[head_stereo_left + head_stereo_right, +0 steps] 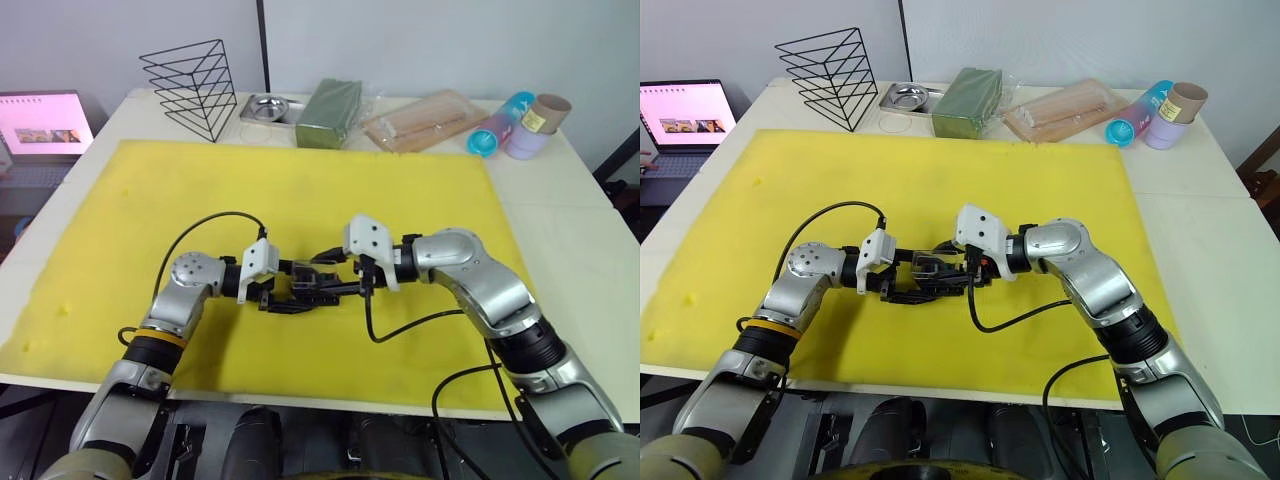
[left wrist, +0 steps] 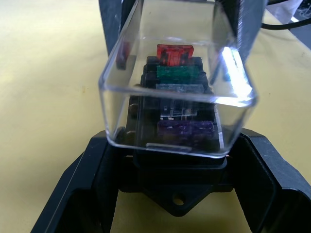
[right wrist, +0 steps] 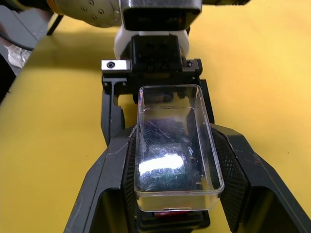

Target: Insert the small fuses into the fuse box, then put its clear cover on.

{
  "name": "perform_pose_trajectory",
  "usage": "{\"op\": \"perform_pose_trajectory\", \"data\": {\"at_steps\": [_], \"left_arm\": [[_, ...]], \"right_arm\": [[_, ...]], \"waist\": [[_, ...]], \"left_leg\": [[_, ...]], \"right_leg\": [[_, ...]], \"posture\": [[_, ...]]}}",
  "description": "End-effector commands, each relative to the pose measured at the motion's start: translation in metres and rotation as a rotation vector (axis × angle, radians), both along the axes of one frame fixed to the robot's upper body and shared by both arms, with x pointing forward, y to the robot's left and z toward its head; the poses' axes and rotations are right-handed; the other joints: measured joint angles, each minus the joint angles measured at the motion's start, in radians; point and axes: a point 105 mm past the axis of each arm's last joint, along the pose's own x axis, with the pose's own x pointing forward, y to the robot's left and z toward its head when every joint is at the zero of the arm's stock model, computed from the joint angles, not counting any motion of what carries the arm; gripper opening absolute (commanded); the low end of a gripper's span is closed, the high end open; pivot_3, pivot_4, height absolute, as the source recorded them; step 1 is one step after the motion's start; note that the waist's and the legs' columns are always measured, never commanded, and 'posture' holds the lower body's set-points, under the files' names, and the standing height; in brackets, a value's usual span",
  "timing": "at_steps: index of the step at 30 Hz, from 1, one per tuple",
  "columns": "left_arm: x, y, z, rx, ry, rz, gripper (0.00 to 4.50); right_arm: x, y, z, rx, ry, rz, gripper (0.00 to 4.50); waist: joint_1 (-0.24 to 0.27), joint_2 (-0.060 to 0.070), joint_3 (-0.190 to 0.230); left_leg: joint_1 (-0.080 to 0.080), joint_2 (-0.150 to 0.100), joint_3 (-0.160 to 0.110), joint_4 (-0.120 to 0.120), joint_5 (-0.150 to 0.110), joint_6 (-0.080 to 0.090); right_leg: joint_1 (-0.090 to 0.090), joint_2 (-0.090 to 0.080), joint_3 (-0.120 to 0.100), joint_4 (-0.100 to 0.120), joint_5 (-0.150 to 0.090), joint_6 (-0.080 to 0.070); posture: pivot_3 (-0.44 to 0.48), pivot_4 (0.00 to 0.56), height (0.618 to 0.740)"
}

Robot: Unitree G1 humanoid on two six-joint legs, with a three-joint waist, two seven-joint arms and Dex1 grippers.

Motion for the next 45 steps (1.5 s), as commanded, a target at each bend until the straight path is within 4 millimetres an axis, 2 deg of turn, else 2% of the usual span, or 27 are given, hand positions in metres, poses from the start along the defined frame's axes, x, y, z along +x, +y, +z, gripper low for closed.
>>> {"op": "perform_pose_trajectory", "data": {"at_steps": [1,40,45], "left_arm": [[0.000,-0.002,0.011,-0.028,-0.047,-0.018,2.82],[-0.001,-0.001,0.009,-0.028,-0.050,-0.021,2.82],[-0.001,-0.001,0.008,-0.029,-0.052,-0.019,2.82]], "right_arm": [[-0.001,-0.001,0.005,0.009,-0.013,0.016,1.81],[0.001,-0.006,-0.015,0.001,0.048,-0.002,1.81],[0.002,-0.007,-0.011,0.004,0.030,0.001,3.39]], "waist": [[0.000,0.000,0.000],[-0.001,0.000,0.000],[-0.001,0.000,0.000]], "left_leg": [[0.000,0.000,0.000,0.000,0.000,0.000],[0.000,0.000,0.000,0.000,0.000,0.000],[0.000,0.000,0.000,0.000,0.000,0.000]], "right_leg": [[0.000,0.000,0.000,0.000,0.000,0.000],[0.000,0.000,0.000,0.000,0.000,0.000],[0.000,0.000,0.000,0.000,0.000,0.000]], "posture": [[0.000,0.150,0.740],[0.000,0.150,0.740],[0.000,0.150,0.740]]}}
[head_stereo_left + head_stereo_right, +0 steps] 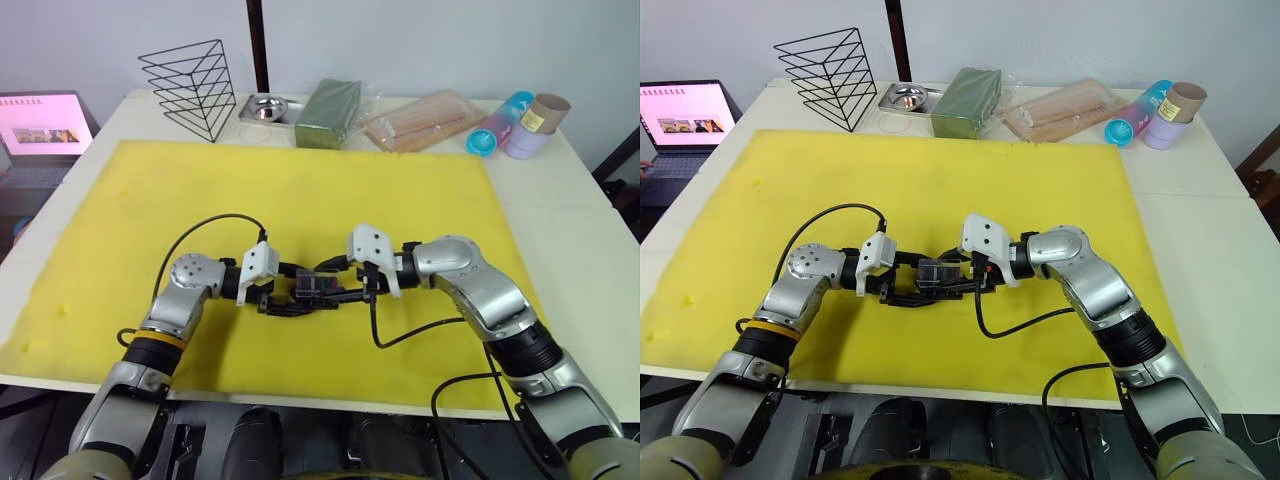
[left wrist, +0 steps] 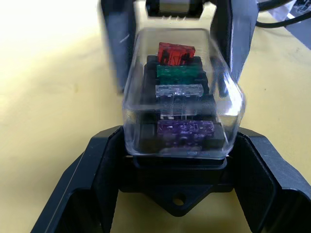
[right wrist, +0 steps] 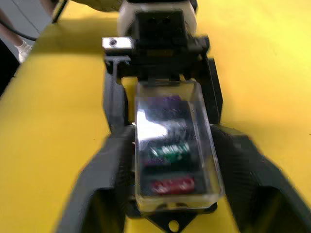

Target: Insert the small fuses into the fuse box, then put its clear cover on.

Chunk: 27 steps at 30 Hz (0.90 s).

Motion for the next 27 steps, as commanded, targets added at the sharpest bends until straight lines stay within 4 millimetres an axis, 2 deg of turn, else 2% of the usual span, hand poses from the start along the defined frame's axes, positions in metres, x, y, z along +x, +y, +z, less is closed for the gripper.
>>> {"op": "perform_pose_trajectory", "data": {"at_steps": [1,4,11,16,24,27], "left_arm": [[0.002,-0.001,0.010,-0.038,-0.039,-0.003,2.82],[0.002,-0.002,0.009,-0.037,-0.039,-0.002,2.82],[0.002,-0.002,0.009,-0.036,-0.039,-0.001,2.82],[0.004,-0.002,0.009,-0.038,-0.042,0.009,2.82],[0.005,-0.002,0.008,-0.038,-0.042,0.009,2.82],[0.005,-0.002,0.008,-0.040,-0.042,0.011,2.82]], "right_arm": [[0.000,0.000,0.007,0.012,-0.028,0.004,3.68],[0.001,0.000,0.009,0.016,-0.038,0.006,4.46],[-0.001,0.000,0.014,0.026,-0.048,0.012,4.46],[-0.008,-0.001,0.047,0.144,-0.040,0.007,4.46],[-0.014,-0.010,0.087,0.230,-0.101,0.013,4.46],[-0.013,-0.009,0.101,0.251,-0.181,0.037,3.79]], "waist": [[0.000,0.000,0.000],[0.000,0.000,0.000],[0.000,0.000,0.000],[0.000,0.000,0.000],[0.000,0.000,0.000],[-0.001,0.000,0.000]], "left_leg": [[0.000,0.000,0.000,0.000,0.000,0.000],[0.000,0.000,0.000,0.000,0.000,0.000],[0.000,0.000,0.000,0.000,0.000,0.000],[0.000,0.000,0.000,0.000,0.000,0.000],[0.000,0.000,0.000,0.000,0.000,0.000],[0.000,0.000,0.000,0.000,0.000,0.000]], "right_leg": [[0.000,0.000,0.000,0.000,0.000,0.000],[0.000,0.000,0.000,0.000,0.000,0.000],[0.000,0.000,0.000,0.000,0.000,0.000],[0.000,0.000,0.000,0.000,0.000,0.000],[0.000,0.000,0.000,0.000,0.000,0.000],[0.000,0.000,0.000,0.000,0.000,0.000]], "posture": [[0.000,0.150,0.740],[0.000,0.150,0.740],[0.000,0.150,0.740],[0.000,0.150,0.740],[0.000,0.150,0.740],[0.000,0.150,0.740]]}}
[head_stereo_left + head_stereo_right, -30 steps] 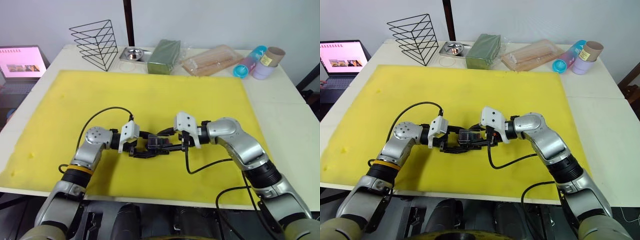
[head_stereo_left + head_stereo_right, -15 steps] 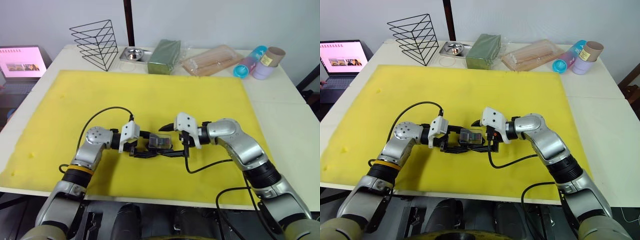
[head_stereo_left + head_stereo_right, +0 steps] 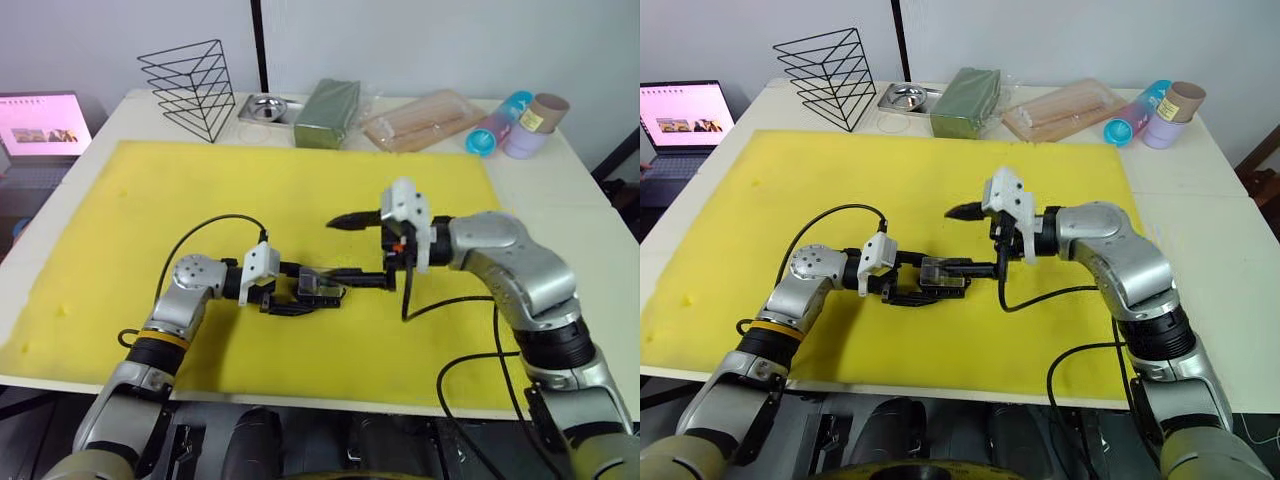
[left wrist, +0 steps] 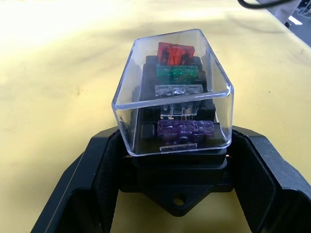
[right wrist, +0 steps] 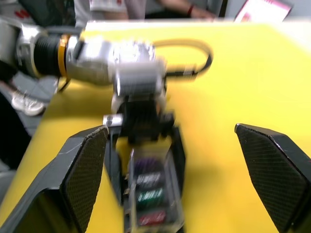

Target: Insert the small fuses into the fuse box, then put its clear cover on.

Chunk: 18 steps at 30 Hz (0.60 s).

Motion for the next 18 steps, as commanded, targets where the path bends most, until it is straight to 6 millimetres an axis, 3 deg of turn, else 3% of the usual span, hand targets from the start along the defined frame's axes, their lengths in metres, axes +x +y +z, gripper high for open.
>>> {"op": "perform_pose_trajectory", "data": {"at_steps": [1,11,15,18], "left_arm": [[0.003,0.000,0.010,-0.026,-0.041,0.001,2.82],[0.003,0.000,0.011,-0.024,-0.044,-0.004,2.82],[0.003,0.001,0.011,-0.024,-0.045,-0.003,2.82],[0.002,0.001,0.011,-0.022,-0.046,-0.003,2.82]], "right_arm": [[-0.005,0.003,0.027,0.038,-0.144,0.046,3.47],[-0.007,0.013,0.042,0.109,-0.166,0.091,0.02],[-0.007,0.015,0.042,0.122,-0.168,0.094,0.02],[-0.003,0.020,0.030,0.131,-0.116,0.079,0.02]], "waist": [[0.000,0.000,0.000],[0.000,0.000,0.000],[0.000,0.000,0.000],[-0.001,0.000,0.000]], "left_leg": [[0.000,0.000,0.000,0.000,0.000,0.000],[0.000,0.000,0.000,0.000,0.000,0.000],[0.000,0.000,0.000,0.000,0.000,0.000],[0.000,0.000,0.000,0.000,0.000,0.000]], "right_leg": [[0.000,0.000,0.000,0.000,0.000,0.000],[0.000,0.000,0.000,0.000,0.000,0.000],[0.000,0.000,0.000,0.000,0.000,0.000],[0.000,0.000,0.000,0.000,0.000,0.000]], "posture": [[0.000,0.150,0.740],[0.000,0.150,0.740],[0.000,0.150,0.740],[0.000,0.150,0.740]]}}
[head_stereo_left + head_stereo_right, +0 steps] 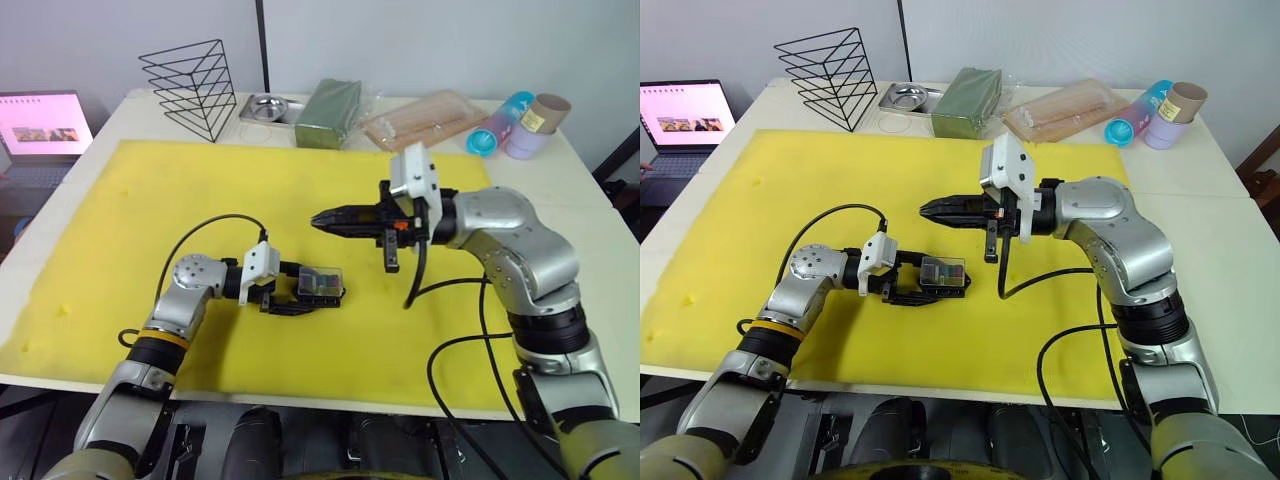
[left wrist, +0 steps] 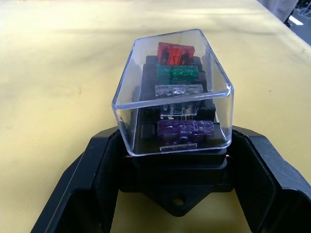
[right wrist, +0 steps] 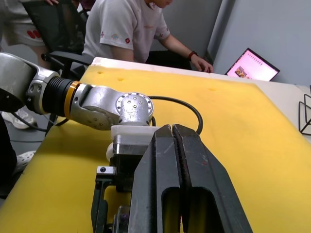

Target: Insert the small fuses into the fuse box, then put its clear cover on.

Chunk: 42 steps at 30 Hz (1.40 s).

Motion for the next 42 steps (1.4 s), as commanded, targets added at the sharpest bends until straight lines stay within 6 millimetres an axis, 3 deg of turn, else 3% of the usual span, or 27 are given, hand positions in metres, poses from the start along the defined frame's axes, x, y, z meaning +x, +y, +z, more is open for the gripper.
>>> {"op": "perform_pose_trajectory", "data": {"at_steps": [1,3,4,5,6,9,12,17,19,22,25,28,33,34,37,42], "left_arm": [[0.002,0.000,0.011,-0.022,-0.047,-0.002,2.82],[0.002,-0.003,0.011,-0.025,-0.047,-0.006,2.82],[0.001,-0.004,0.012,-0.028,-0.045,-0.009,2.82],[0.000,-0.004,0.011,-0.028,-0.043,-0.012,2.82],[-0.001,-0.004,0.010,-0.027,-0.041,-0.014,2.82],[-0.003,-0.002,0.008,-0.022,-0.033,-0.012,2.82],[-0.004,0.002,0.007,-0.019,-0.029,-0.003,2.82],[-0.004,0.003,0.008,-0.023,-0.029,0.010,2.82],[-0.004,0.004,0.008,-0.029,-0.026,0.016,2.82],[-0.004,0.004,0.008,-0.038,-0.014,0.022,2.82],[-0.003,0.007,0.008,-0.032,-0.012,0.025,2.82],[-0.002,0.009,0.008,-0.024,-0.015,0.029,2.82],[0.000,0.013,0.005,-0.001,-0.004,0.032,2.82],[0.000,0.015,0.004,0.010,0.007,0.035,3.55],[0.001,0.023,0.003,0.030,0.024,0.049,4.49],[0.007,0.049,0.015,0.023,0.020,0.135,4.50]], "right_arm": [[0.004,0.008,-0.017,-0.001,0.047,-0.010,0.02],[0.006,0.011,-0.084,-0.129,0.189,-0.013,0.02],[0.002,0.009,-0.132,-0.248,0.227,0.000,0.02],[-0.010,0.008,-0.160,-0.334,0.237,0.057,0.02],[-0.019,0.010,-0.176,-0.365,0.276,0.087,0.02],[-0.009,0.001,-0.200,-0.442,0.297,0.041,0.02],[0.008,-0.008,-0.184,-0.363,0.289,-0.017,0.02],[-0.002,0.000,-0.147,-0.243,0.252,0.039,0.02],[-0.009,0.014,-0.101,-0.119,0.205,0.073,0.02],[-0.019,0.019,-0.065,-0.051,0.183,0.088,0.02],[-0.024,0.008,-0.042,-0.051,0.157,0.067,0.02],[-0.021,-0.013,-0.032,-0.111,0.075,0.003,0.02],[-0.013,-0.051,-0.023,-0.156,0.036,-0.095,1.23],[-0.012,-0.059,-0.024,-0.176,0.025,-0.115,1.60],[-0.006,-0.074,-0.026,-0.217,-0.001,-0.159,2.73],[-0.002,-0.084,-0.030,-0.245,-0.018,-0.184,4.49]], "waist": [[0.000,0.000,0.000],[0.001,-0.001,-0.001],[0.002,-0.002,-0.001],[0.002,-0.003,-0.002],[0.000,0.000,0.000],[-0.010,0.003,-0.006],[-0.006,0.002,-0.006],[-0.003,0.002,-0.006],[-0.001,0.002,-0.006],[-0.001,0.002,-0.006],[0.001,0.002,-0.006],[0.005,0.002,-0.006],[0.000,0.002,-0.006],[0.000,0.002,-0.006],[-0.003,0.002,-0.006],[-0.005,0.002,-0.006]], "left_leg": [[0.000,0.000,0.000,0.000,0.000,0.000],[0.000,0.000,0.000,0.000,0.000,0.000],[0.000,0.000,0.000,0.000,0.000,0.000],[0.000,0.000,0.000,0.000,0.000,0.000],[0.000,0.000,0.000,0.000,0.000,0.000],[0.008,-0.001,0.001,0.000,-0.002,0.003],[0.021,0.002,-0.001,-0.002,-0.002,0.004],[0.027,0.002,0.000,-0.005,-0.003,0.005],[0.027,0.002,0.000,-0.005,-0.003,0.005],[0.021,0.002,0.000,-0.004,-0.003,0.005],[0.014,0.002,0.000,-0.002,-0.003,0.005],[0.012,0.002,0.000,-0.002,-0.003,0.005],[0.012,0.002,0.001,-0.002,-0.003,0.005],[0.012,0.002,0.000,-0.003,-0.003,0.005],[0.012,0.002,0.000,-0.003,-0.003,0.005],[0.012,0.002,0.000,-0.003,-0.004,0.006]], "right_leg": [[0.000,0.000,0.000,0.000,0.000,0.000],[0.000,0.000,0.000,0.000,0.000,0.000],[0.001,0.000,0.000,0.000,0.000,0.000],[0.001,0.000,0.000,0.000,0.000,0.000],[0.001,0.000,0.001,-0.001,0.000,0.000],[0.006,0.002,0.008,-0.001,0.000,0.002],[0.018,0.007,0.008,-0.001,-0.001,0.000],[0.022,0.008,0.011,-0.001,-0.002,-0.002],[0.021,0.008,0.011,-0.001,-0.002,-0.002],[0.016,0.008,0.012,0.000,-0.002,-0.002],[0.009,0.008,0.012,0.002,-0.001,-0.001],[0.008,0.008,0.013,0.001,-0.001,-0.001],[0.007,0.008,0.014,0.000,-0.001,-0.001],[0.007,0.009,0.014,0.000,-0.001,-0.001],[0.006,0.010,0.015,0.000,-0.001,-0.001],[0.005,0.011,0.018,0.001,-0.001,-0.001]], "posture": [[0.000,0.150,0.740],[0.000,0.150,0.740],[0.000,0.150,0.740],[0.000,0.150,0.740],[0.000,0.150,0.740],[0.000,0.150,0.740],[0.000,0.150,0.740],[0.000,0.150,0.740],[0.000,0.150,0.740],[0.000,0.150,0.740],[0.000,0.150,0.740],[0.000,0.150,0.740],[0.000,0.150,0.740],[0.000,0.150,0.740],[0.000,0.150,0.740],[0.000,0.150,0.740]]}}
